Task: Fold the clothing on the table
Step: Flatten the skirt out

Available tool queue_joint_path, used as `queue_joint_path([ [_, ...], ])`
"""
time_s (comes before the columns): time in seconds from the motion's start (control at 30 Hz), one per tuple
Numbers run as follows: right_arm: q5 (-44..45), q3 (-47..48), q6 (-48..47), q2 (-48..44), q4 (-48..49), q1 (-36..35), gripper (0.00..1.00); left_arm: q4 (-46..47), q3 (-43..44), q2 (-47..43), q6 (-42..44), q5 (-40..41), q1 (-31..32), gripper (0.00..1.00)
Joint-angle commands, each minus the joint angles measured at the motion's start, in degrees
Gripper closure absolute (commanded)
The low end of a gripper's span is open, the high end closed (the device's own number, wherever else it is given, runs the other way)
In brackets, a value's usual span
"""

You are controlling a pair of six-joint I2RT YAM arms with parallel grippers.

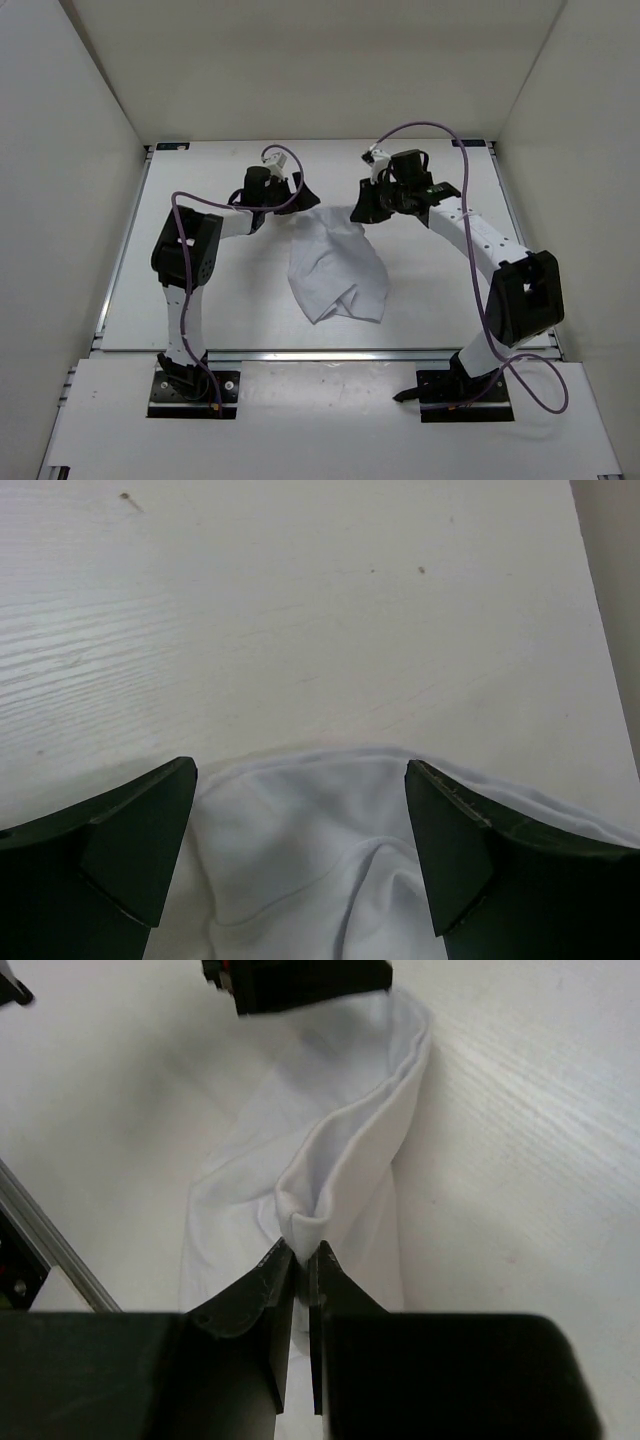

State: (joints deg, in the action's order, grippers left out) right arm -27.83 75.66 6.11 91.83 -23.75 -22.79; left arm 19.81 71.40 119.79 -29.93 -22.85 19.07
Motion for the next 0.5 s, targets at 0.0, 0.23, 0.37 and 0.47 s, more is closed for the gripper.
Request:
queue_joint_path([
  [0.0, -2.2, -1.7, 1.4, 0.0, 2.6, -0.6, 0.98, 1.1, -2.2, -3.7, -0.7, 1.7, -0.4, 0.04],
  [0.23, 1.7, -0.8, 1.8, 5.5, 2.6, 4.8, 0.99, -9.2, -0.3, -3.6, 1.9, 6.2, 1.8, 0.08],
  [0.37, 0.3, 1.7, 3.2, 9.1, 2.8, 9.8, 0.99, -13.0, 0.6, -4.8, 6.5, 11.0, 4.4, 0.08],
  [0.47, 0.4, 3.8, 1.9, 11.7, 2.9, 11.3, 0.98, -13.5, 1.3, -4.2, 6.6, 10.6, 4.3, 0.14],
])
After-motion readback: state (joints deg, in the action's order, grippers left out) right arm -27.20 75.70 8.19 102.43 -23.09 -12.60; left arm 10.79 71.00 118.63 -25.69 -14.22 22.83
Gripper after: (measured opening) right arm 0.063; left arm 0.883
